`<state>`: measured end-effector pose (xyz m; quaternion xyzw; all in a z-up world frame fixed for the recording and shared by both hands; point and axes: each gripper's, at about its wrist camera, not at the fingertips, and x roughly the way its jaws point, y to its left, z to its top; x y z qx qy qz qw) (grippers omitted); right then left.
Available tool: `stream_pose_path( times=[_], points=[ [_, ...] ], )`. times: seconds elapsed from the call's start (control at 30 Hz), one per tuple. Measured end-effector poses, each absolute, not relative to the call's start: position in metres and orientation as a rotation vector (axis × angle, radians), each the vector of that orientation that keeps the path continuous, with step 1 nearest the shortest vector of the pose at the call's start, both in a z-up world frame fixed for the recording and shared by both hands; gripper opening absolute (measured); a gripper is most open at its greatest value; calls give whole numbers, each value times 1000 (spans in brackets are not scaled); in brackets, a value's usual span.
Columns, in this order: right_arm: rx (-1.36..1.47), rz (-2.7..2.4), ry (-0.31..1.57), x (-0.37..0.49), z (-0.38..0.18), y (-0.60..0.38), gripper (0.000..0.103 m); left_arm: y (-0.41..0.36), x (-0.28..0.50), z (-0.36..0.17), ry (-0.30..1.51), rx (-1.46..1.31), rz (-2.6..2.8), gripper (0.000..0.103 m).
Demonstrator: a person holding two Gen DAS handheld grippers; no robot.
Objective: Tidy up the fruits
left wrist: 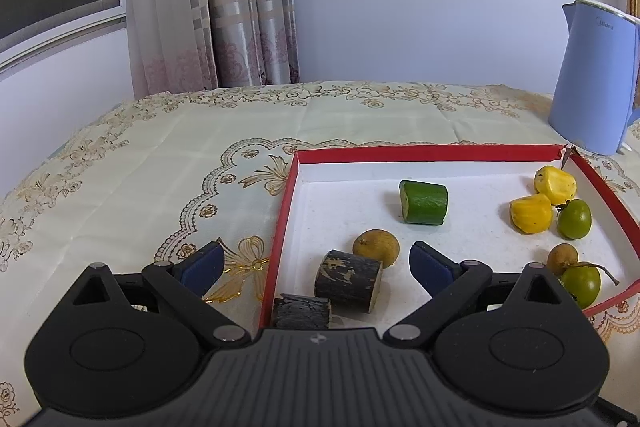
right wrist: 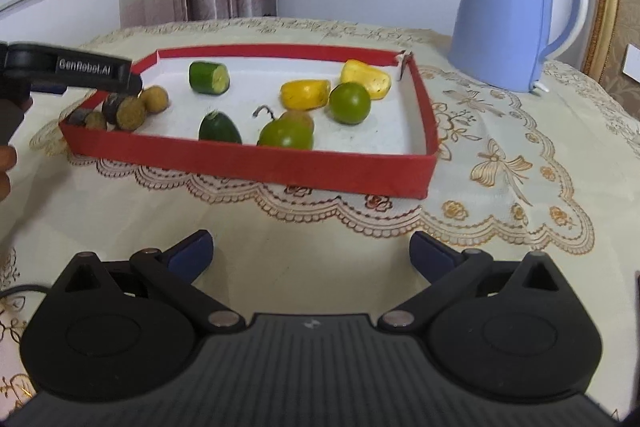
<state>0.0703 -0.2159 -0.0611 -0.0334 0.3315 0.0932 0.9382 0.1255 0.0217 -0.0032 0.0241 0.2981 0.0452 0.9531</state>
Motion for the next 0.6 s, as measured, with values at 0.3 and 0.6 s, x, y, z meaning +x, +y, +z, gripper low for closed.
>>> stream_pose_path(
  times=[0.3, 0.6],
  points=[
    [-57, 192, 685, 71, -64, -218, 103, 22, 125, -3, 607, 51, 84, 100],
    [-57, 192, 685, 71, -64, -217, 103, 23, 126, -4, 631, 32, 59, 100]
  ],
)
